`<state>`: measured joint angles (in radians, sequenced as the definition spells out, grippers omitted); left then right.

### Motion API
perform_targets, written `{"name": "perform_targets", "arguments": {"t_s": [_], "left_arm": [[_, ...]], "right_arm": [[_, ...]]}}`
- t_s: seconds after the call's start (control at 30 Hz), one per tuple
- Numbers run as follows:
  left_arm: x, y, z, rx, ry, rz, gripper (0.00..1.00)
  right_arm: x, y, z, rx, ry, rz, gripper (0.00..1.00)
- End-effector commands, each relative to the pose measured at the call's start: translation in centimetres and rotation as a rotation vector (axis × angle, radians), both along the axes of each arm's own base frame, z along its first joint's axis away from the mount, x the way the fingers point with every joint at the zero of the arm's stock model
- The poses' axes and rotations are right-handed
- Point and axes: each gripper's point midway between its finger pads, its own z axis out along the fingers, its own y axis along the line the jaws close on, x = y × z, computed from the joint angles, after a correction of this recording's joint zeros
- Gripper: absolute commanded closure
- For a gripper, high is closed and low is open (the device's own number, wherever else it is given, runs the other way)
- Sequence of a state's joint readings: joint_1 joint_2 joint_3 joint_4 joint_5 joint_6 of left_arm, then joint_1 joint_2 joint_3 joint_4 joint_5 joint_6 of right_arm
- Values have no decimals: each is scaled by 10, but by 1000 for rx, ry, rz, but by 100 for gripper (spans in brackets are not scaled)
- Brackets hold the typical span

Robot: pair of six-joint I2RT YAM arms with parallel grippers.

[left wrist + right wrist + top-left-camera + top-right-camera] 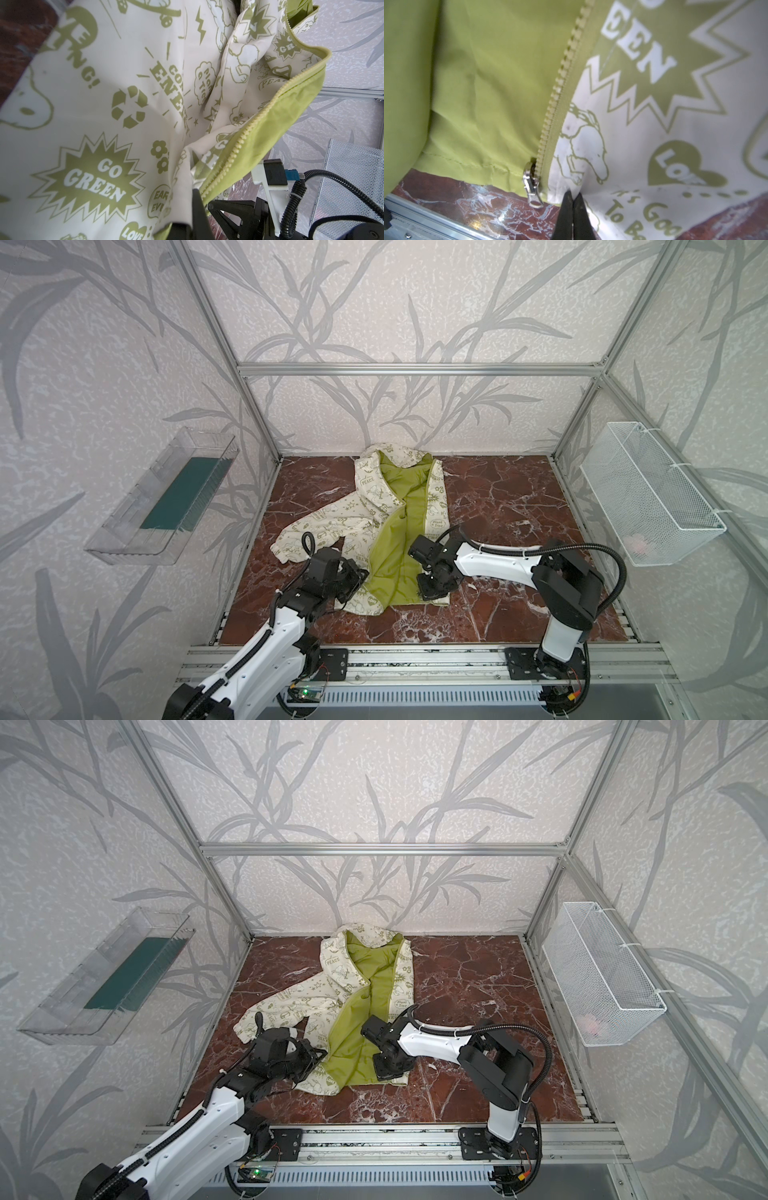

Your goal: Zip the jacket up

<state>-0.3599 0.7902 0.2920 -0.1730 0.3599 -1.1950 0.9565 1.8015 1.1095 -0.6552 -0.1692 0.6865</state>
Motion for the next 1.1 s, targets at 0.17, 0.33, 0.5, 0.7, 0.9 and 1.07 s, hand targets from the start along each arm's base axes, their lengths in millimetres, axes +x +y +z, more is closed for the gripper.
{"name": "perform_targets", "arguments": {"t_s": [0.17, 0.33, 0.5, 0.7, 0.9, 1.07], "left_arm": [[1, 3, -4, 35, 8, 0, 100], [0, 4, -8, 43, 16, 1, 100], [-2, 6, -13, 53, 24, 6, 100], [-2, 6, -15, 55, 28, 5, 100], [-1, 6, -13, 54, 26, 1, 100], [0, 6, -12, 56, 21, 2, 100]], "right_arm": [[2, 21, 31, 324, 13, -62, 100], [5, 13, 34, 378, 11, -89, 100], [3, 6, 30, 422, 32, -126, 100], [3, 13, 12, 464, 70, -145, 98], [6, 20, 5, 479, 87, -160, 88], [6, 19, 4, 475, 92, -160, 86]]}}
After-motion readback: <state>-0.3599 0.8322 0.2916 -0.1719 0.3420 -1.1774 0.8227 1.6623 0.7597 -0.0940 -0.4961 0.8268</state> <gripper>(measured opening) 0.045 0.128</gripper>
